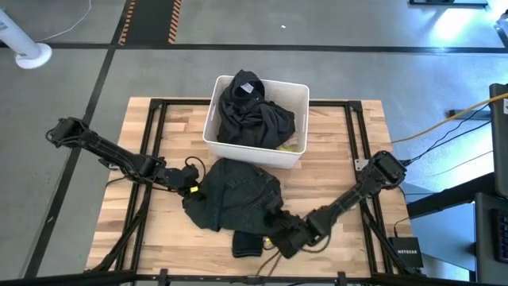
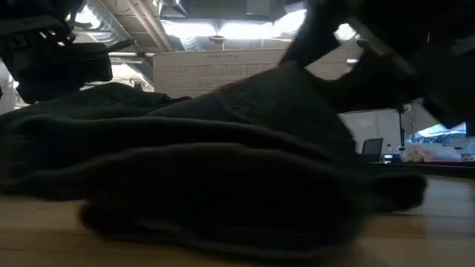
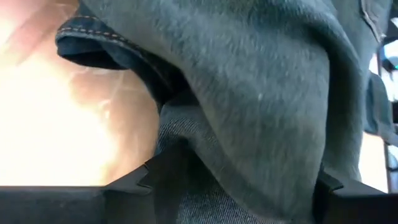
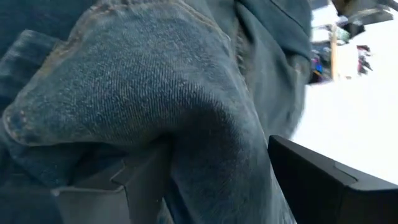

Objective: Sort clothes
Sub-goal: Put the blue jeans into the white bin

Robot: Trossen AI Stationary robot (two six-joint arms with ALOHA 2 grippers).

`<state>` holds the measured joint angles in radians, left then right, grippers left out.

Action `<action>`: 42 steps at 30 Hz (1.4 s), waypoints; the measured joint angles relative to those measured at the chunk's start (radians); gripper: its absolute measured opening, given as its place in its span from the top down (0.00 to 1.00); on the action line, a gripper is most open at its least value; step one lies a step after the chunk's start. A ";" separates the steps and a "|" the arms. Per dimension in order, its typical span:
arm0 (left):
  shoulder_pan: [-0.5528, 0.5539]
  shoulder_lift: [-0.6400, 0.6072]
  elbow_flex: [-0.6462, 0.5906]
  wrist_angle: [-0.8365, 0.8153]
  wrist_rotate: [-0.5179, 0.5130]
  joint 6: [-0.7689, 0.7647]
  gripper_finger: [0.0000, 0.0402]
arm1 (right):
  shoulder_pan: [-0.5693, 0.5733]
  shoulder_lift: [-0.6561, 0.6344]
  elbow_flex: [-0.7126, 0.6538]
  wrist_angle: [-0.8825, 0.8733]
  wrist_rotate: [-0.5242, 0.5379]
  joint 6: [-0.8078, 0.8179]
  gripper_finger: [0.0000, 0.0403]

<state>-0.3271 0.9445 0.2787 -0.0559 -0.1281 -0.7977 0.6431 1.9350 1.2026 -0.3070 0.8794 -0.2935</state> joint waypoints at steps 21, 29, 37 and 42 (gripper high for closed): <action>-0.046 0.332 0.056 0.673 -0.013 0.115 0.49 | -0.204 0.000 0.000 0.550 -0.343 -0.320 0.30; -0.047 0.469 0.187 0.662 0.015 0.152 0.49 | -0.230 0.000 0.000 0.647 -0.404 -0.312 0.30; -0.047 0.597 0.318 0.627 0.093 0.189 0.49 | -0.231 0.009 0.000 0.631 -0.508 -0.267 0.30; -0.045 0.607 0.396 0.492 0.090 0.216 0.49 | -0.237 0.020 0.005 0.571 -0.508 -0.173 0.30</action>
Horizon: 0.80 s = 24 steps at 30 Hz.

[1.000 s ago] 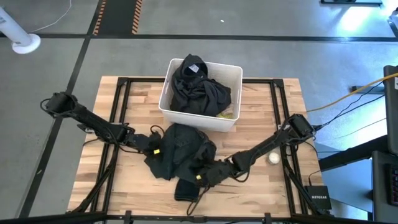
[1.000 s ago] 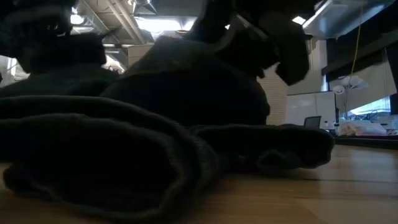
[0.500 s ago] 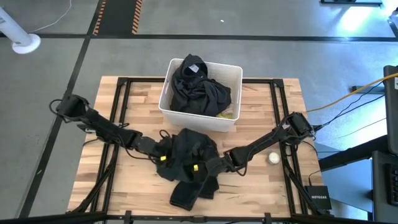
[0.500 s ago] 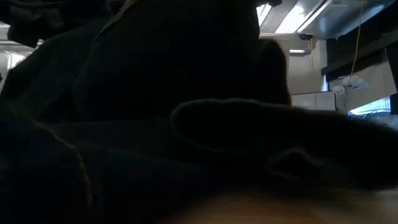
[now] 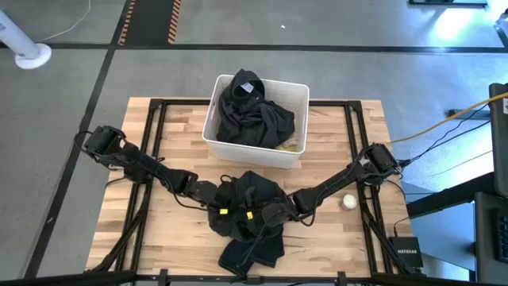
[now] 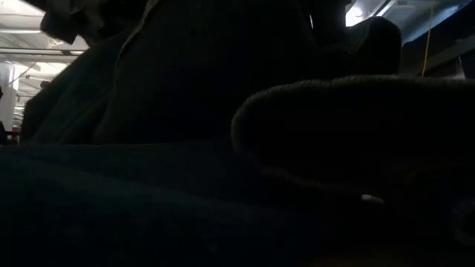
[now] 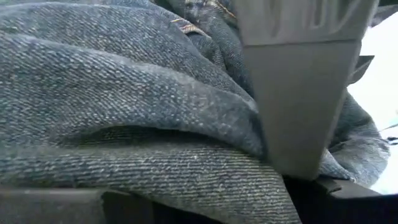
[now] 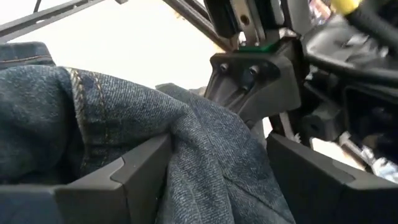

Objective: Sort clothes
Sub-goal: Put the blue jeans into the white bin

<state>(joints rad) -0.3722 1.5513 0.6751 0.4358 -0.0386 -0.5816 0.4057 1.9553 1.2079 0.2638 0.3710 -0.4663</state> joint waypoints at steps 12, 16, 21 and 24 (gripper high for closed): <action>0.001 0.000 0.155 -0.295 -0.013 0.070 0.49 | -0.004 0.007 0.003 -0.118 -0.027 0.127 0.44; 0.002 -0.001 0.179 -0.366 -0.024 0.067 0.49 | -0.004 0.009 0.002 -0.133 -0.036 0.252 0.65; -0.004 -0.005 0.237 -0.545 -0.032 0.065 0.49 | -0.005 0.010 0.002 -0.129 -0.040 0.334 0.78; -0.009 -0.006 0.280 -0.678 -0.036 0.058 0.49 | 0.001 0.011 0.004 -0.118 -0.034 0.359 0.78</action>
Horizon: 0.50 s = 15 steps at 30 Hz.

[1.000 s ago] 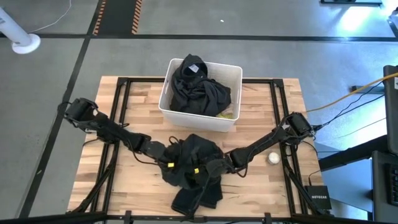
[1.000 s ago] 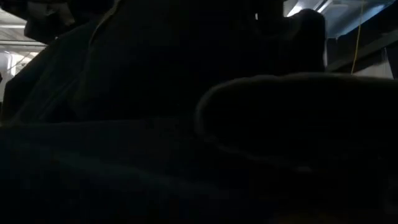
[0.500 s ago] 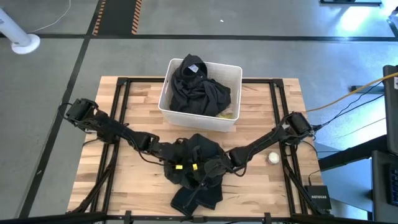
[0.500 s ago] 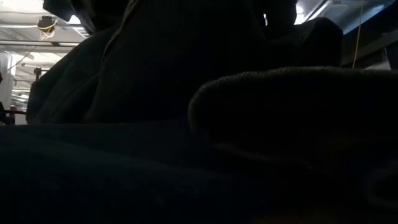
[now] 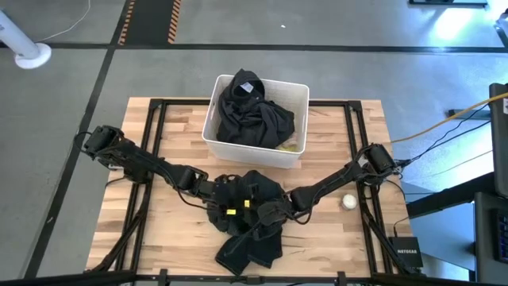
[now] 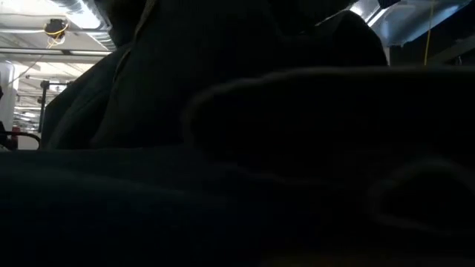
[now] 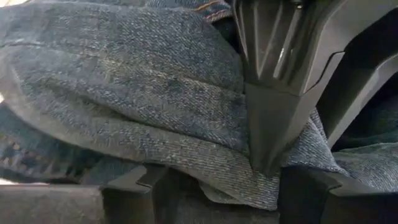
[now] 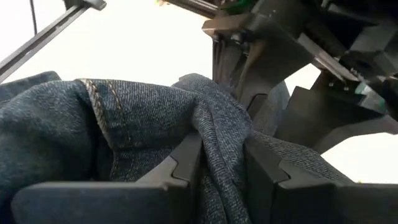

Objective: Sort clothes
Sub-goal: Put the blue jeans into the white bin

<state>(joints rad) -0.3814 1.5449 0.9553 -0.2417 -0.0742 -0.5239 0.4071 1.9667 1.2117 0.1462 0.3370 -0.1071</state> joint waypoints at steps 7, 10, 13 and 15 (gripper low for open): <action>-0.027 -0.009 0.101 -0.316 0.030 0.034 0.49 | 0.048 0.001 0.069 -0.151 0.022 0.029 0.88; -0.046 -0.005 0.153 -0.388 0.038 0.058 0.49 | 0.071 0.006 0.142 -0.317 0.025 0.073 0.88; -0.054 -0.010 0.175 -0.471 -0.026 0.058 0.49 | 0.090 0.004 0.197 -0.479 0.030 0.139 0.85; -0.065 -0.016 0.183 -0.472 -0.044 0.057 0.49 | 0.091 0.004 0.220 -0.526 0.030 0.184 0.84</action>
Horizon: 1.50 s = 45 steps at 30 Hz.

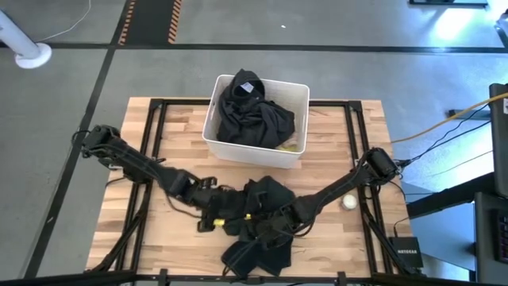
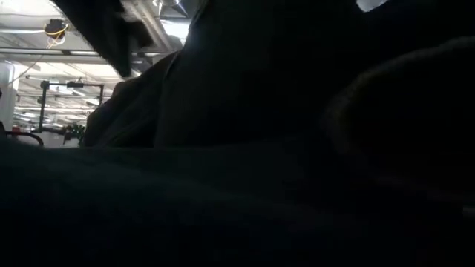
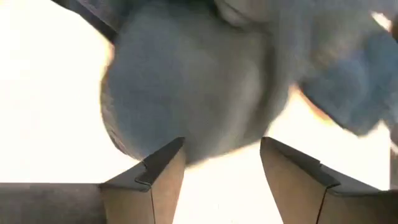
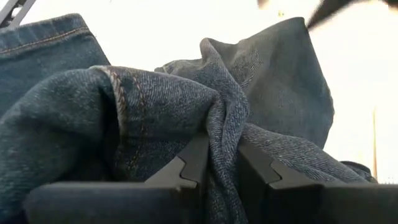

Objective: Sort clothes
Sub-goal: Put the blue jeans into the white bin

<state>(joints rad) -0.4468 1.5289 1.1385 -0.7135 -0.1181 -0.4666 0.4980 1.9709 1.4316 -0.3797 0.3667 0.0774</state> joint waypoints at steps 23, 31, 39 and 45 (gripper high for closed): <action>-0.254 -0.282 -0.001 -0.220 -0.642 -0.076 0.49 | 0.001 -0.115 0.490 -0.395 0.128 -0.049 0.88; -0.269 -0.282 -0.002 -0.250 -0.646 -0.088 0.49 | -0.103 -0.148 0.818 -0.411 0.222 -0.249 0.88; -0.314 -0.282 -0.002 -0.250 -0.650 -0.114 0.49 | -0.272 -0.214 0.906 -0.154 0.251 -0.459 0.88; -0.332 -0.282 -0.002 -0.248 -0.660 -0.137 0.49 | -0.391 -0.235 0.923 0.131 0.242 -0.637 0.88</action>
<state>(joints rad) -0.7792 1.2472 1.1370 -0.9618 -0.7778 -0.6033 0.1070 1.7363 2.3541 -0.2487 0.6089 -0.5592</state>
